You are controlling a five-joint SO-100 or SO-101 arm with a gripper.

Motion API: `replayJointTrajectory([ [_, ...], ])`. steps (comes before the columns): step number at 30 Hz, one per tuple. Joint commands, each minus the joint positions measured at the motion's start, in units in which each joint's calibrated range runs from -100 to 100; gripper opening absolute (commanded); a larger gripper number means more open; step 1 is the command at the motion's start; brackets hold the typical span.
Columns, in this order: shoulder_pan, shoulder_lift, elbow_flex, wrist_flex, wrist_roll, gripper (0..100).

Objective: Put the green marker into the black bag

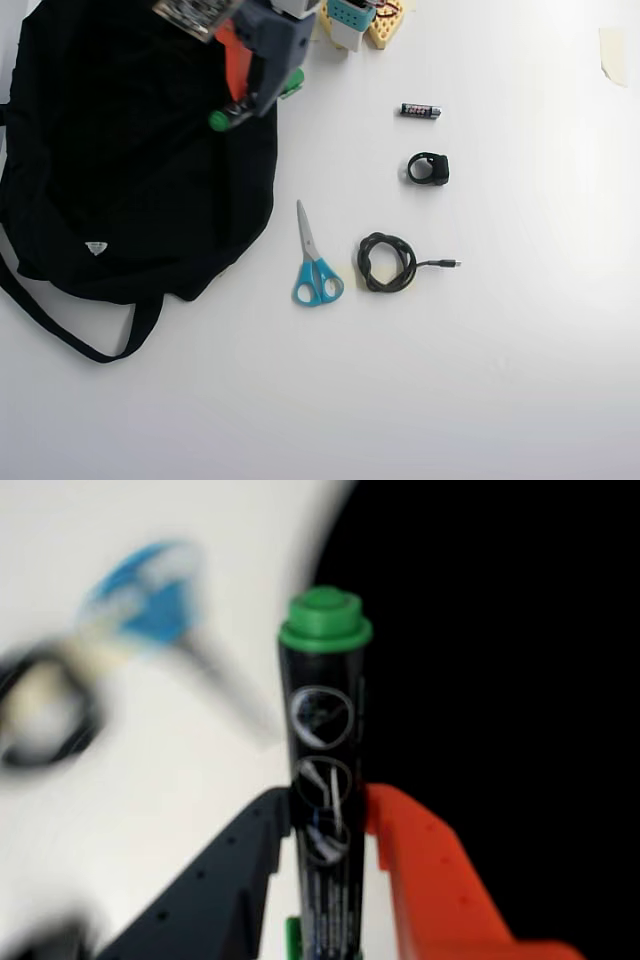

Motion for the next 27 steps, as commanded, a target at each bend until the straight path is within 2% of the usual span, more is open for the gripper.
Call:
replayJointTrajectory([
  [1, 9.37, 1.05, -1.67, -4.36, -0.81, 2],
  [5, 18.94, 10.01, -2.48, -10.13, -2.33, 2],
  [9, 26.27, 26.02, -4.46, -22.36, -2.02, 2],
  [13, 31.73, 44.53, -20.72, -21.15, -1.86, 2],
  [15, 31.73, 47.19, -21.98, -20.29, -1.91, 3],
  [16, 31.58, 47.1, -22.07, -19.51, -1.96, 10],
  [17, 31.36, 46.19, -22.07, -17.45, -1.96, 27],
  [18, 31.06, 45.86, -22.16, -15.64, -1.96, 36],
  [21, 22.98, 36.07, -22.16, -9.87, -2.44, 37],
  [23, 11.69, 18.89, -20.36, -6.25, -2.59, 37],
  [25, 1.51, 8.6, -17.22, -2.8, -2.59, 37],
  [26, -4.69, 4.03, -13.89, -2.8, -3.8, 35],
  [27, -9.41, 0.88, -10.66, -2.8, -5.0, 27],
])
